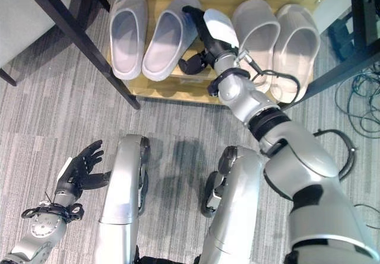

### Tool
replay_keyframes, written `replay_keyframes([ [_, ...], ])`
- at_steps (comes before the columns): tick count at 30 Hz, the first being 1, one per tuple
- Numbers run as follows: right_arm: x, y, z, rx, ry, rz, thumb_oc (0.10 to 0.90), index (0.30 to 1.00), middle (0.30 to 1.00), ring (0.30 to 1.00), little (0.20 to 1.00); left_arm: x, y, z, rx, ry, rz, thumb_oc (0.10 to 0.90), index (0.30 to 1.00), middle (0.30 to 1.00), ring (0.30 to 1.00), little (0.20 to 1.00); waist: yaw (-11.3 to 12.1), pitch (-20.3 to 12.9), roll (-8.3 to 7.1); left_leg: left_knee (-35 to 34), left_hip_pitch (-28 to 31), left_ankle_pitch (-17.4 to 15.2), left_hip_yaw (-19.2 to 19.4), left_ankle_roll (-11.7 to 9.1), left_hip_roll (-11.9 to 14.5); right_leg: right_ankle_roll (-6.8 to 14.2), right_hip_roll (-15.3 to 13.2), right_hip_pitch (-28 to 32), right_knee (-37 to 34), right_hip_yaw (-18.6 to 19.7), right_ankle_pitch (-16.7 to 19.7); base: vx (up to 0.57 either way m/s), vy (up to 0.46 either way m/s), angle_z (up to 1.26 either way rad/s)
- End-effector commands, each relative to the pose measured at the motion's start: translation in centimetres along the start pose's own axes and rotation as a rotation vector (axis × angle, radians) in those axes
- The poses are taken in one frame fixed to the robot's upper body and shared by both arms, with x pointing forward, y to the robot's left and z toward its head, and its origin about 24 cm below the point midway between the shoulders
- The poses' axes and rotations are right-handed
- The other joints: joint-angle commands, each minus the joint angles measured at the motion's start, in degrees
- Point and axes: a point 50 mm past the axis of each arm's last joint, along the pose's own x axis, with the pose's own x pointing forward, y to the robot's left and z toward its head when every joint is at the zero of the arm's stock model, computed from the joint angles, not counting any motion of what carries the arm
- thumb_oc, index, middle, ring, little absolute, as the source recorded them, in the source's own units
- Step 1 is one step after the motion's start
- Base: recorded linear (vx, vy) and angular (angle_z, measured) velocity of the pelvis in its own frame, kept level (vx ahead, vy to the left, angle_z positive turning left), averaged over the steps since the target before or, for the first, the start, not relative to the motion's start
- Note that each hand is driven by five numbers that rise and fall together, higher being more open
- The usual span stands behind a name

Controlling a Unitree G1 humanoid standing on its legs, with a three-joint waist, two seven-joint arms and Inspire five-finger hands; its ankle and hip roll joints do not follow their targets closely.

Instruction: Arrange the slippers neatly on the shoe rack.

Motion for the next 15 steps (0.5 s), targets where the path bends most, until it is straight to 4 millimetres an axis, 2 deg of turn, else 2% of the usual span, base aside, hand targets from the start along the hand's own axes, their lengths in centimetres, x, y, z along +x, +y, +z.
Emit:
replay_keyframes([
  [1, 2.09, -6.2, 2.08, -0.086, -0.07, -0.174, 0.8, 0.9, 0.9, 0.9, 0.9, 0.14, -1.09, 2.74, -0.01, -0.151, -0.096, 0.8, 0.9, 0.9, 0.9, 0.9, 3.65, -2.07, 1.78, -6.79, -5.0, 2.57, -0.83, 0.55, -5.0, -4.78, -3.72, 1.7, 2.82, 2.38, -4.03, 0.0, 0.0, 0.0],
  [6, 2.16, -6.98, 2.32, -0.094, -0.078, -0.23, 0.8, 0.9, 0.9, 0.9, 0.9, 0.15, -0.99, 2.74, -0.016, -0.15, -0.082, 0.8, 0.9, 0.9, 0.9, 0.9, 3.4, -2.07, 1.59, -6.97, -5.0, 2.36, -0.97, 0.45, -4.75, -4.96, -3.61, 1.7, 2.66, 2.27, -4.09, 0.0, 0.0, 0.0],
  [15, 1.89, -6.56, 2.1, -0.032, -0.053, -0.306, 0.8, 0.9, 0.9, 0.9, 0.9, 0.12, -0.8, 2.64, -0.028, -0.149, -0.036, 0.8, 0.9, 0.9, 0.9, 0.9, 2.5, -2.07, 1.9, -6.82, -5.0, 2.53, -0.73, 0.58, -4.7, -5.13, -3.46, 1.7, 2.56, 2.09, -4.24, 0.0, 0.0, 0.0],
])
